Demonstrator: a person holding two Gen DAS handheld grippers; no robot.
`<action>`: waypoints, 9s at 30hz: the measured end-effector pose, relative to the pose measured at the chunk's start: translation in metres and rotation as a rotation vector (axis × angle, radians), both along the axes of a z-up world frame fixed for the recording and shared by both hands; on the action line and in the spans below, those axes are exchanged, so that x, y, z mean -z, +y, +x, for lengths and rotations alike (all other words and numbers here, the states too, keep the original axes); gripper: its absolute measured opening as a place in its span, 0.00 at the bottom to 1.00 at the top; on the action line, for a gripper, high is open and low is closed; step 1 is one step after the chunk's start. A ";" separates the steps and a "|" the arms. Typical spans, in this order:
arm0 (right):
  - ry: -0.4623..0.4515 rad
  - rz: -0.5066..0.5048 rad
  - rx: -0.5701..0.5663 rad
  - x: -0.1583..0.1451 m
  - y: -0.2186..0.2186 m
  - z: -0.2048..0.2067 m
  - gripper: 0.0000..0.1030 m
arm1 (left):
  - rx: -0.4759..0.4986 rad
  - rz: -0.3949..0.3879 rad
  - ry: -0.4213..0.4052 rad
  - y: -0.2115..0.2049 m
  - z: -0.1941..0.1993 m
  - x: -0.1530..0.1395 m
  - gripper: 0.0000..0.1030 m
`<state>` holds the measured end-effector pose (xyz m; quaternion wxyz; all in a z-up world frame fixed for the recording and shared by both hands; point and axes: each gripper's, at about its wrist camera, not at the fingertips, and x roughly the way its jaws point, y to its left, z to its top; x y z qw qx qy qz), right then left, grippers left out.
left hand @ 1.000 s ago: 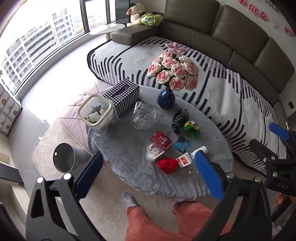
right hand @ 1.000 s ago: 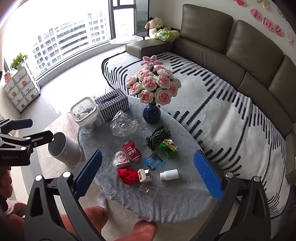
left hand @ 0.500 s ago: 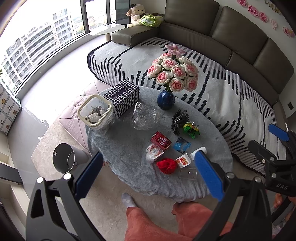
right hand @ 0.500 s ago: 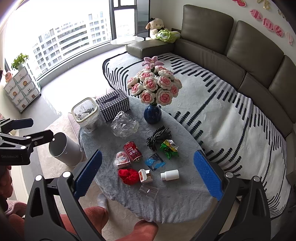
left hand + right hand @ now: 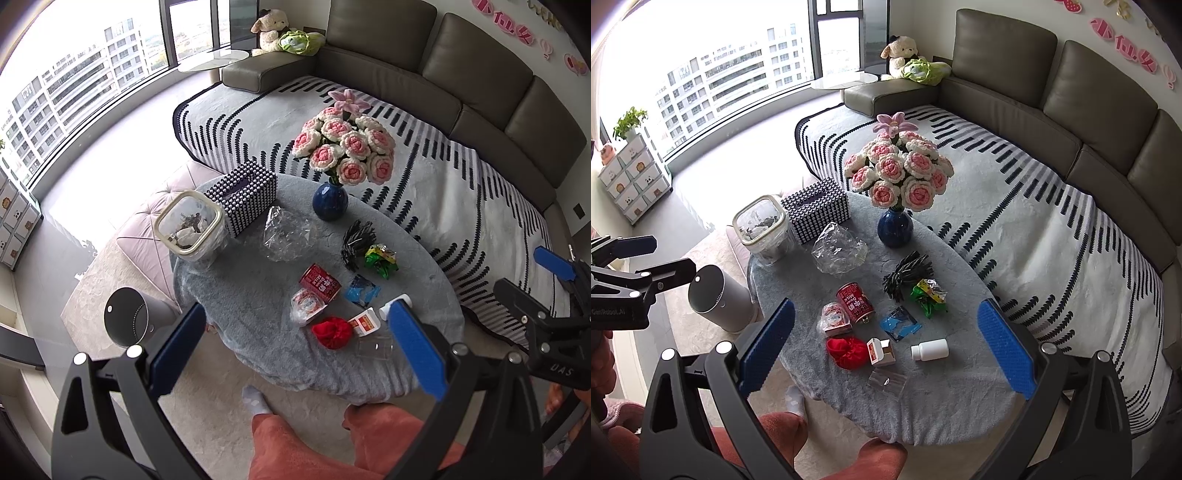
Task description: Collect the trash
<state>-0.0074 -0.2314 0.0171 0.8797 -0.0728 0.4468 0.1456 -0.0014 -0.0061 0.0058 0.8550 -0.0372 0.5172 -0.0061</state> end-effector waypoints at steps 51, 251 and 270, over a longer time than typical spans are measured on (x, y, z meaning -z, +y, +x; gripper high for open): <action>0.034 0.039 -0.007 0.013 -0.002 0.010 0.93 | 0.105 -0.031 0.016 -0.018 0.003 0.006 0.96; 0.284 -0.097 -1.141 0.422 0.709 0.014 0.03 | -0.649 -0.176 0.185 0.572 -0.097 0.460 0.72; 0.253 -0.092 -1.072 0.419 0.708 0.008 0.35 | -0.519 -0.156 0.187 0.556 -0.103 0.438 0.72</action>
